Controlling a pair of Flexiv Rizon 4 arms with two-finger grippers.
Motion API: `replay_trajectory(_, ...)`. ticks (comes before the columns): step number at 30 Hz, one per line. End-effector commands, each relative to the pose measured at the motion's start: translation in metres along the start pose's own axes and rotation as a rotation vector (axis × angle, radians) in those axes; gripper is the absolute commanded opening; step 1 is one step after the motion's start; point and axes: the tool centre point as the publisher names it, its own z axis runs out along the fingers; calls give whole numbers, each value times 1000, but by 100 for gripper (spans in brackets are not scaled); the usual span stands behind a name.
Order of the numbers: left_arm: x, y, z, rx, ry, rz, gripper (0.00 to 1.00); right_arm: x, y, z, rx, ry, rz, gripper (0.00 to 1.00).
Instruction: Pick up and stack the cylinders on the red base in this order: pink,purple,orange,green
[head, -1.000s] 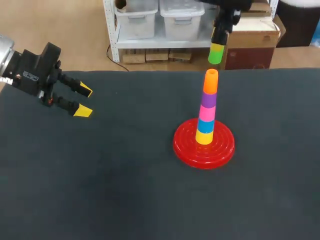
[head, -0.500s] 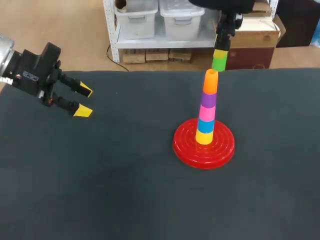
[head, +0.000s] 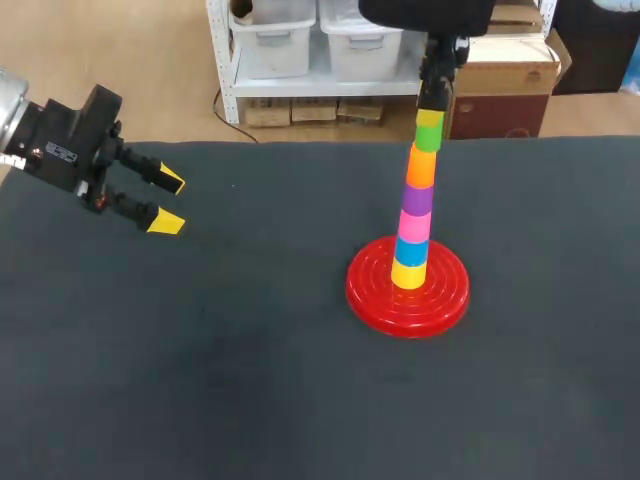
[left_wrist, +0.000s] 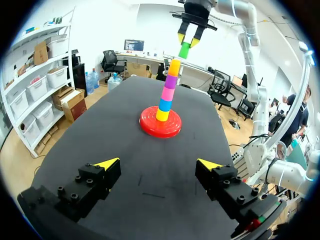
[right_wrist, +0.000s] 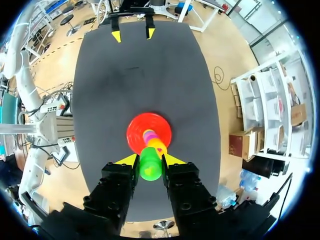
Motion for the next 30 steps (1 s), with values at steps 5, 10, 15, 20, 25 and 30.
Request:
replay_trajectory(5, 2, 0, 0, 0, -3, 3, 100, 0, -10, 7, -11, 13, 17, 0)
replay_trajectory(10, 2, 0, 0, 0, -3, 3, 100, -2, -12, 12, -21, 8, 18, 0)
replay_trajectory(15, 2, 0, 0, 0, -3, 3, 100, -3, -12, 16, -27, 5, 18, 0)
replay_trajectory(20, 2, 0, 0, 0, -3, 3, 100, 1, -9, 21, -35, 6, 23, 0)
replay_trajectory(25, 2, 0, 0, 0, -3, 3, 100, 5, -7, 24, -38, -1, 37, 0)
replay_trajectory(30, 2, 0, 0, 0, -3, 3, 100, 7, -6, 31, -49, -11, 48, 0)
